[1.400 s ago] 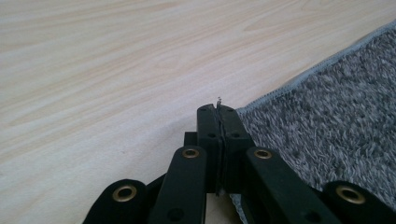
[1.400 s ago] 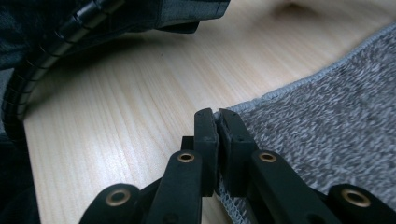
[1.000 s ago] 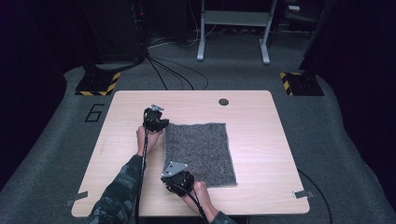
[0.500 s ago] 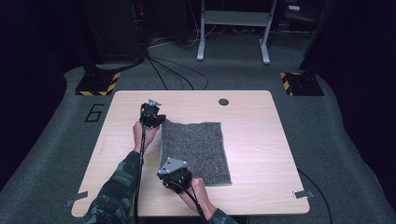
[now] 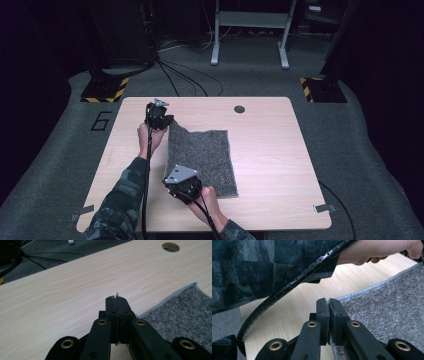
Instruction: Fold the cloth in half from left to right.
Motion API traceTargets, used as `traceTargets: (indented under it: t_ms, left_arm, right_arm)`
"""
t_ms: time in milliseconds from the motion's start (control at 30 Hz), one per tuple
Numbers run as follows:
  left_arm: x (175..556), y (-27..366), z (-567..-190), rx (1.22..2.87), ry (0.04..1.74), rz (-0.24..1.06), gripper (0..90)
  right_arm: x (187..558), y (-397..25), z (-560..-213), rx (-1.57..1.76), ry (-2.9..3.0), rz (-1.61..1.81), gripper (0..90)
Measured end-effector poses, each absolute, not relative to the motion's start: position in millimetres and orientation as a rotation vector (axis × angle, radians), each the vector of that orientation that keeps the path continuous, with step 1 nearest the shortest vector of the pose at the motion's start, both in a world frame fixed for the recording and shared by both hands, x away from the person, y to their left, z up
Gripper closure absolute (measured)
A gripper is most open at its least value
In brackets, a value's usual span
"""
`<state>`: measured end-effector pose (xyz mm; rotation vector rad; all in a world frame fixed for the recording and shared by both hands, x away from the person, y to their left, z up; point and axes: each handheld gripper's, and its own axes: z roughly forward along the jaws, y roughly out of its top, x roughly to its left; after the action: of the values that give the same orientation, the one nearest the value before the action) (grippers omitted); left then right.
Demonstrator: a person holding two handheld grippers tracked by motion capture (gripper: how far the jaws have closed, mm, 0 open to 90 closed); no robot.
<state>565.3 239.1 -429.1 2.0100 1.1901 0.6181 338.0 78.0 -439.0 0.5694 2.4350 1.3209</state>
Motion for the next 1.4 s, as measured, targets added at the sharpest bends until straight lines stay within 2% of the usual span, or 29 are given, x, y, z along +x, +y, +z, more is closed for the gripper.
traceTargets:
  t_ms: [567,967,1400]
  left_arm:
    - [573.0,182.5,-420.0,2.075,1.077,0.631,89.1]
    - [578.3,145.8,-431.7,2.118,1.033,0.598,89.0]
    - [586.5,107.9,-451.8,2.169,1.004,0.564,88.9]
  right_arm:
    - [329.9,37.2,-439.1,0.695,2.365,1.328,86.3]
    - [327.9,4.4,-447.0,0.783,2.331,1.309,86.2]
    - [333.1,-34.4,-471.1,0.948,2.338,1.235,86.2]
